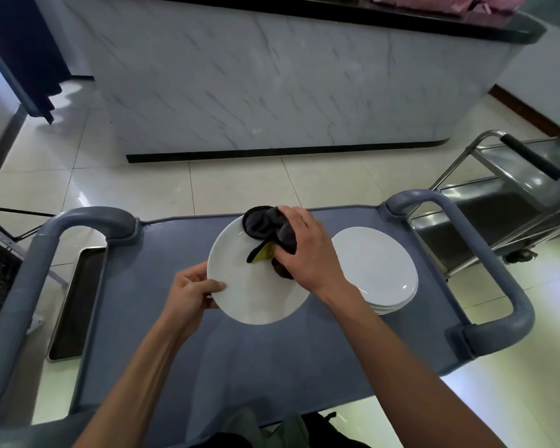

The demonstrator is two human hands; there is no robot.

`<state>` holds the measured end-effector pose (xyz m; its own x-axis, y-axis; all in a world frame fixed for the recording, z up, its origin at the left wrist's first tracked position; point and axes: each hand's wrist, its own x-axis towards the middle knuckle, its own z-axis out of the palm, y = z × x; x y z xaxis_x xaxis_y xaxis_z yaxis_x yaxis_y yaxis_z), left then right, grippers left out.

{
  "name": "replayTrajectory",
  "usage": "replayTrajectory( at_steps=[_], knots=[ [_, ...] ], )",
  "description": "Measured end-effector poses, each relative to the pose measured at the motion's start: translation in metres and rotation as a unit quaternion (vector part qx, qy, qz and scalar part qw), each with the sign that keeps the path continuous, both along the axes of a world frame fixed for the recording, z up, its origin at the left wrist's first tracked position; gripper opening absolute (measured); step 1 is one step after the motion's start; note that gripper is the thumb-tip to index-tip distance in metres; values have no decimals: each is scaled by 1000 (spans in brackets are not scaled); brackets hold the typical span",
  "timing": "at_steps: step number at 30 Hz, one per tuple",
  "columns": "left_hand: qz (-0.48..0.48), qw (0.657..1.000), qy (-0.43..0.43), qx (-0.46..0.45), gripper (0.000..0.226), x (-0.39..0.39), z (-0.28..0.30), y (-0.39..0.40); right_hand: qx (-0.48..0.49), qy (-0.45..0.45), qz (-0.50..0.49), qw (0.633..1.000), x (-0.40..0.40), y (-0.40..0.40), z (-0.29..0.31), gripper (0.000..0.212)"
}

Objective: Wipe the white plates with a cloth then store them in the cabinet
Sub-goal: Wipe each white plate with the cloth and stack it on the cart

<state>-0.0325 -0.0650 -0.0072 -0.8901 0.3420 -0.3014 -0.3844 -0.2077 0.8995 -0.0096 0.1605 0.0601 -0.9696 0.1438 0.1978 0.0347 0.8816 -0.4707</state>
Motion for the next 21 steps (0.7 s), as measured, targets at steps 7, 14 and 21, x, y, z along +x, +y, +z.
replayTrajectory(
  at_steps=[7, 14, 21],
  knots=[
    [-7, 1000, 14, -12, 43, 0, -5, 0, -52, -30, 24, 998, -4, 16, 1, 73],
    [-16, 999, 25, -36, 38, -4, -4, 0, -87, -22, 23, 996, 0, 26, -2, 70],
    [-10, 997, 44, -65, 36, 0, 3, 13, -147, -20, 10, 989, 2, 44, -4, 62]
  ],
)
